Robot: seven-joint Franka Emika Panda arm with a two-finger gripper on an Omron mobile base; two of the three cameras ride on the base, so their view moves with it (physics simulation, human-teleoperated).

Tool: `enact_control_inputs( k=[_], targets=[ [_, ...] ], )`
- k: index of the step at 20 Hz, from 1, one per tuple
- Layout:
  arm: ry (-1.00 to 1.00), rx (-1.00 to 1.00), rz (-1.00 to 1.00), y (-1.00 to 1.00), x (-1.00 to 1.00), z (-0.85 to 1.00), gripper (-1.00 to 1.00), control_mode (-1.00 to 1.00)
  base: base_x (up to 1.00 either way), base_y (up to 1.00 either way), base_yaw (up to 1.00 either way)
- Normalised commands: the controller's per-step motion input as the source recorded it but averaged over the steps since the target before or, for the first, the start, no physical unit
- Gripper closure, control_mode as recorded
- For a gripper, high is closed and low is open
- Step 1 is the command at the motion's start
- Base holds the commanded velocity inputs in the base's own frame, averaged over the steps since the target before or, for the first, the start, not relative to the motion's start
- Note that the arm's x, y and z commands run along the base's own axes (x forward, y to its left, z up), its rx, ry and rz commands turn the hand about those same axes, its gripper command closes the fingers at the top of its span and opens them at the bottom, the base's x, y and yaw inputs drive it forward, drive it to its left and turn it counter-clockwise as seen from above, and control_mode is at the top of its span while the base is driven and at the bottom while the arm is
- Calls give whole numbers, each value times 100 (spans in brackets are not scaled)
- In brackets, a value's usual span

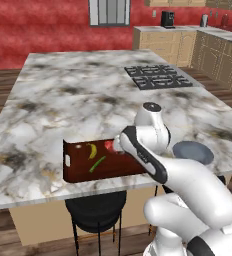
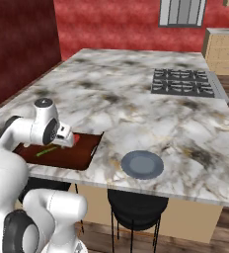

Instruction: Create a steak meal by picking up the steak and asparagus from the tray and placing them on the plate. Leave the banana on the tray.

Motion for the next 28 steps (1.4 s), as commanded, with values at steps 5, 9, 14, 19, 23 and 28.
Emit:
enact_control_inputs(
  k=[5,9,14,19,23,28],
  targets=[
    [14,0,-2,81,30,-47,-100,-100,0,0,0],
    [11,0,0,70,41,-32,-100,-100,0,0,0],
    [8,0,-3,41,40,-22,-100,-100,0,0,0],
    [7,0,-4,28,41,-22,-100,-100,0,0,0],
    [7,0,-4,28,39,-30,-100,-100,0,0,0],
    [6,0,-4,17,29,-39,-100,-100,0,0,0]
  ],
)
